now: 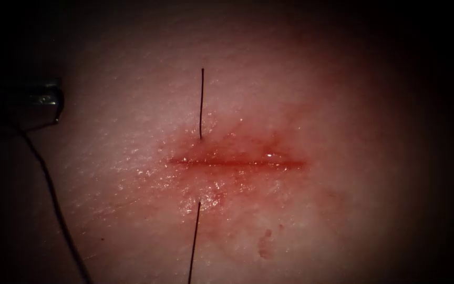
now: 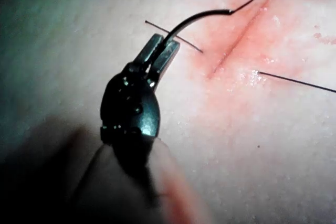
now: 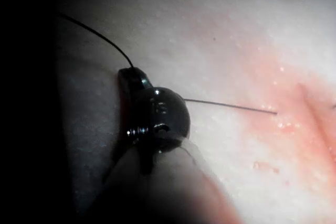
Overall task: Wound Closure
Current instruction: Grab the suture using the right needle driver and pull it through the tissue
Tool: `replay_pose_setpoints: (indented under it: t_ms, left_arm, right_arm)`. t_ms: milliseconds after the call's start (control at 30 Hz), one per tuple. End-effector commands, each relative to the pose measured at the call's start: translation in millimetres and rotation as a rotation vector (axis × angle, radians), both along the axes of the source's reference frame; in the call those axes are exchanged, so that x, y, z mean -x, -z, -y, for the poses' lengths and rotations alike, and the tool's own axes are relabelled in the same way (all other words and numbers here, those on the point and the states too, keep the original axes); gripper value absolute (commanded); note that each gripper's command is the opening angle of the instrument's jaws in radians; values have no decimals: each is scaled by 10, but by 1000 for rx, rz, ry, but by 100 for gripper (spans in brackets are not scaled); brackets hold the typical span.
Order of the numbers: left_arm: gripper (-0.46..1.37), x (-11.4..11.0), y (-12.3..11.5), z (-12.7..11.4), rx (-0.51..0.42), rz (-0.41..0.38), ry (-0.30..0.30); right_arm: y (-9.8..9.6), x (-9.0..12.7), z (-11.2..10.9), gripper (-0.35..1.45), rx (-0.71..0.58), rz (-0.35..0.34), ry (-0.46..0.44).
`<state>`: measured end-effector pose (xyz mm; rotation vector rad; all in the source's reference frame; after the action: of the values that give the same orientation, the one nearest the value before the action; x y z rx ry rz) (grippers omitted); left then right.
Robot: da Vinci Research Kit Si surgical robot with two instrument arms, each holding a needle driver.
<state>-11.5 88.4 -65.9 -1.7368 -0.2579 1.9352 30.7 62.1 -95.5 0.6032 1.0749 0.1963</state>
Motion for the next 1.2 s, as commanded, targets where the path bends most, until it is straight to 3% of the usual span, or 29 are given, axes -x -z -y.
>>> replay_pose_setpoints:
  t_ms: [33, 267, 500, 1200]
  left_arm:
    - [-35, 0, 1, 0, 0, 9, -12]
    - [-35, 0, 1, 1, 0, 9, -12]
    - [-35, -1, 0, 0, 1, 8, -9]
    - [-35, -1, 0, -1, 1, 5, -5]
  right_arm:
    - [-2, 0, -2, -35, 0, 4, -6]
    - [-8, 1, -3, -35, 3, 8, -5]
    - [0, -4, 14, -35, 7, -1, 32]
    - [10, -6, 25, -35, 1, 4, 53]
